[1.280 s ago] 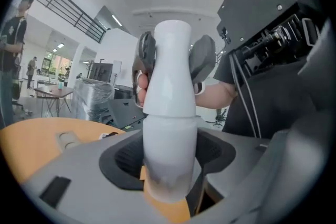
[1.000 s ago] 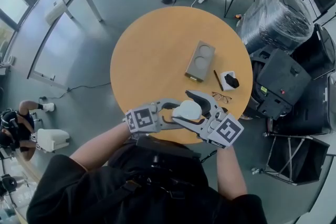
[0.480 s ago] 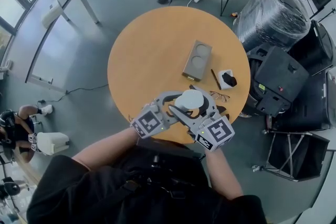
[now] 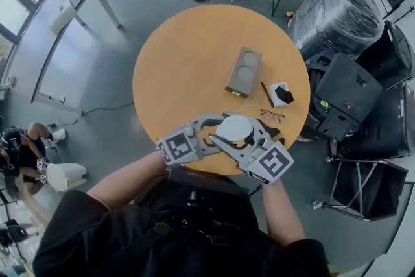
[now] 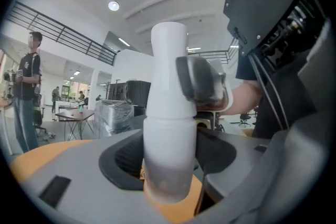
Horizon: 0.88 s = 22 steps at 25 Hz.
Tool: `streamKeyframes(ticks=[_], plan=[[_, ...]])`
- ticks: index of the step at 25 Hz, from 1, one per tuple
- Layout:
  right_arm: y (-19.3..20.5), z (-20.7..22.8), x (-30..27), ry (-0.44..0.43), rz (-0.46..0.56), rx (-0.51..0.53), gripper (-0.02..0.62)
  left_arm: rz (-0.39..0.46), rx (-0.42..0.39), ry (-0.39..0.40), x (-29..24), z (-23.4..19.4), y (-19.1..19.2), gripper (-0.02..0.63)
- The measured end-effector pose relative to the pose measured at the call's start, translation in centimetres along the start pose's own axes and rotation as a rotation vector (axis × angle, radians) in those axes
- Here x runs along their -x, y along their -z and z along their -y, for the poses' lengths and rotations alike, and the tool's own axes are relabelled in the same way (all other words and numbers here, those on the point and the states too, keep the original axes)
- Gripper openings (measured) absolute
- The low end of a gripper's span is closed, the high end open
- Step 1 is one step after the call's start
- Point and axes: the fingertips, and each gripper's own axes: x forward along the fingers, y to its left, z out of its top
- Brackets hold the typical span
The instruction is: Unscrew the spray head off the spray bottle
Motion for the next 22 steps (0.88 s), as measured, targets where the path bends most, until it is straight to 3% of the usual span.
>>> streamKeyframes(ticks=[3, 6, 10, 13, 16, 22], plan=[[-0.2, -1.9, 0.4, -0.160, -0.020, 0.000, 0.249, -0.016, -0.042, 0.109, 0.4, 1.1, -0.1, 0.310], [-0.3, -3.4, 0.9, -0.291, -0.034, -0.003, 0.249, -0.018, -0.022, 0.207, 0.5, 2.4, -0.2, 0.310], [-0.1, -4.6, 1.3, -0.384, -0.049, 0.004, 0.249, -0.016, 0.022, 0.287, 0.8, 3.6, -0.2, 0.310], [0.2, -3.9, 0.7, -0.337, -0.054, 0.012, 0.255, -0.018, 0.022, 0.258, 0.8, 3.1, -0.2, 0.308], [-0.2, -1.6, 0.2, -0.221, -0.006, -0.005, 0.331, -0.013, 0.027, 0.184, 0.6, 1.8, 0.0, 0.308], [0.5, 2.4, 0.4, 0.017, -0.006, -0.101, 0.345, -0.010, 0.027, -0.067, 0.6, -2.1, 0.4, 0.310]])
